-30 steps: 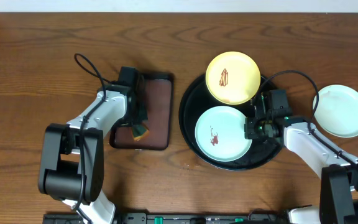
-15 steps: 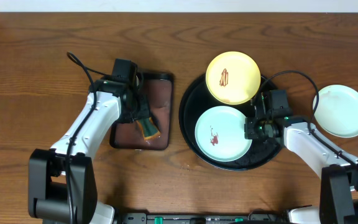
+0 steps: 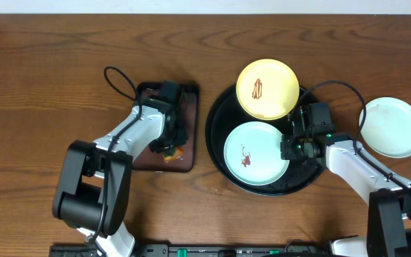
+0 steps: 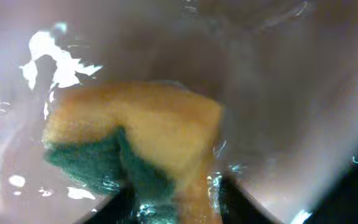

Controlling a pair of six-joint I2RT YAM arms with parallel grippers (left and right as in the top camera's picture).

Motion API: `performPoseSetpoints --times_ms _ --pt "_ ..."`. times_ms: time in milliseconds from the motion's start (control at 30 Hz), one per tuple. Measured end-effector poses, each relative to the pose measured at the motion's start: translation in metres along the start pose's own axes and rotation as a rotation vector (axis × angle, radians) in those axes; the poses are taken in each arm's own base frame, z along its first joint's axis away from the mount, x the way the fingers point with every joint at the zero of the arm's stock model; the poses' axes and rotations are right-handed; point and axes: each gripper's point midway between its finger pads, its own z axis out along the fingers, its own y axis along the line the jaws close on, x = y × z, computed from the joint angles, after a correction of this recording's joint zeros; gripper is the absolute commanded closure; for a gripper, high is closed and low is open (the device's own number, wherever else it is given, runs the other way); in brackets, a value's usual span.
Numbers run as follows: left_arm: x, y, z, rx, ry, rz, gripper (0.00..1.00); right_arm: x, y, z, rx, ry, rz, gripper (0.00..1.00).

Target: Clean dirty plates on tray and stack at the side

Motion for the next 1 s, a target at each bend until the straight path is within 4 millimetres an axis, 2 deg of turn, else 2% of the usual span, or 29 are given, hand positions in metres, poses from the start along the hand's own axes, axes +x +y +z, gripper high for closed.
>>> performPoseSetpoints --times_ms 100,233,267,300,333,433,600,733,867,933,1000 --pt "-0.001 0.004 0.001 -0.023 -0.009 -0.038 0.93 0.0 0.0 0.0 0.0 0.0 0.0 0.99" --pt "0.0 0.005 -0.002 -0.03 0.003 0.01 0.92 0.0 0.0 0.0 -0.001 -0.001 0.0 0.99" --pt "0.001 0.006 -0.005 -0.036 0.015 0.032 0.83 0.0 0.0 0.0 -0.001 -0.001 0.0 0.99" --pt "0.002 0.006 -0.008 -0.039 0.019 0.054 0.66 0.0 0.0 0.0 -0.001 -0.001 0.0 0.99" --pt "0.002 0.006 -0.013 -0.043 0.028 0.078 0.57 0.0 0.0 0.0 -0.001 -0.001 0.0 0.99" --pt "-0.001 0.003 -0.029 -0.027 0.01 0.13 0.48 0.0 0.0 0.0 -0.001 -0.001 0.0 0.99" --pt "-0.002 0.003 -0.048 -0.012 -0.019 0.148 0.48 -0.001 0.0 0.0 -0.001 -0.002 0.0 0.99" --pt "-0.003 0.002 -0.047 -0.008 -0.025 0.072 0.48 -0.001 0.0 0.0 -0.001 -0.002 0.0 0.99" --pt "-0.001 0.004 -0.036 -0.005 -0.027 -0.008 0.49 -0.001 0.0 0.0 -0.001 -0.002 0.0 0.99" --pt "0.003 0.007 -0.026 -0.018 -0.011 -0.039 0.55 -0.001 0.0 0.0 -0.001 -0.002 0.0 0.99" --pt "0.008 0.012 -0.013 -0.041 0.012 -0.065 0.75 -0.001 0.0 0.0 -0.001 -0.002 0.0 0.99"
